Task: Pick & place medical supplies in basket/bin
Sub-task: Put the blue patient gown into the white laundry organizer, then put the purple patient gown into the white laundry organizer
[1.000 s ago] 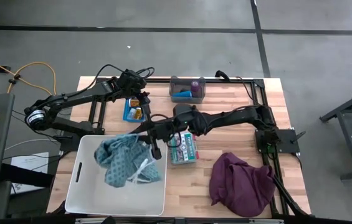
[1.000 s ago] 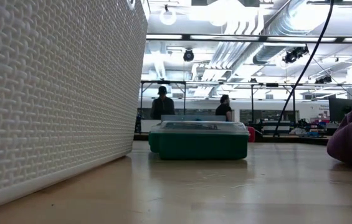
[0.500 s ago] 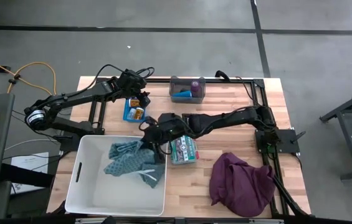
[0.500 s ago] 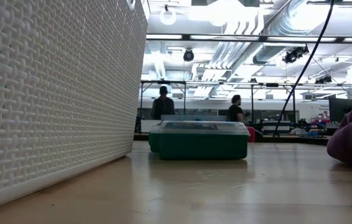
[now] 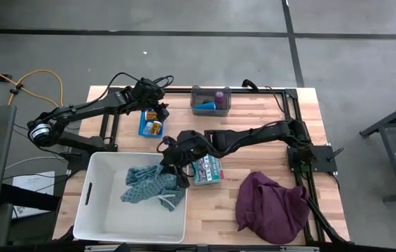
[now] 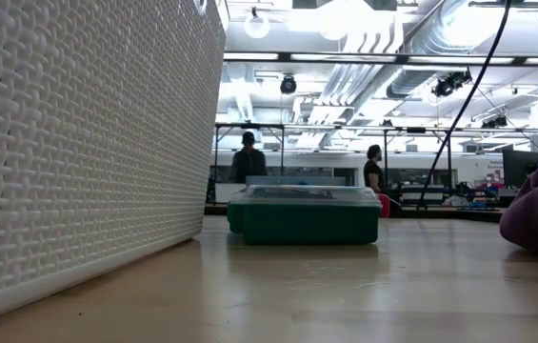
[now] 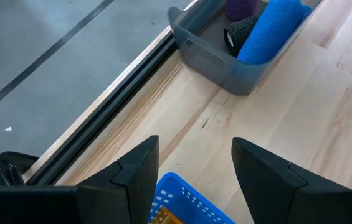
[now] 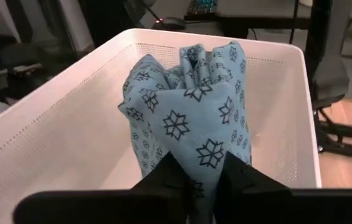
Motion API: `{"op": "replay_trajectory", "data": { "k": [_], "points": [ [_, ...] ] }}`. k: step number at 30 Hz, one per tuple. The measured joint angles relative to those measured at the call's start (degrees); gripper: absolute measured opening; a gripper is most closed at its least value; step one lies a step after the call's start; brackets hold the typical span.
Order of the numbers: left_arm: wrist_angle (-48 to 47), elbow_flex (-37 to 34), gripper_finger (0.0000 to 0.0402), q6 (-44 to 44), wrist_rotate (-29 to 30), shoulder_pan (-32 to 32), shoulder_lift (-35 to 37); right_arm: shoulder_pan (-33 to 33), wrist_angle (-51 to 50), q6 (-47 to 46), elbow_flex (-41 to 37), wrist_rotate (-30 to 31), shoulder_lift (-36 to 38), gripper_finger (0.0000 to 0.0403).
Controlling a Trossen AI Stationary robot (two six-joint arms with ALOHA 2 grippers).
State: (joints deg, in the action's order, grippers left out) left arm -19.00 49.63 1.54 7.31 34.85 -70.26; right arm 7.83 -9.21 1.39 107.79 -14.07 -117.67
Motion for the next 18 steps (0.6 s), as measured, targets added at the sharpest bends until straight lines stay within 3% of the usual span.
{"op": "replay_trajectory", "data": {
  "k": [6, 11, 18],
  "points": [
    [0.0, 0.0, 0.0194, 0.0, 0.0, 0.0, 0.0, 1.5, 1.1, 3.4, 0.0, -1.2, 0.0, 0.0101],
    [0.0, 0.0, 0.0194, 0.0, 0.0, 0.0, 0.0, 3.3, 0.1, -0.2, 0.0, -1.3, 0.0, 0.015],
    [0.0, 0.0, 0.0194, 0.0, 0.0, 0.0, 0.0, 5.5, 0.0, -2.9, 0.0, 1.9, 0.0, 0.0181]
  ]
}}
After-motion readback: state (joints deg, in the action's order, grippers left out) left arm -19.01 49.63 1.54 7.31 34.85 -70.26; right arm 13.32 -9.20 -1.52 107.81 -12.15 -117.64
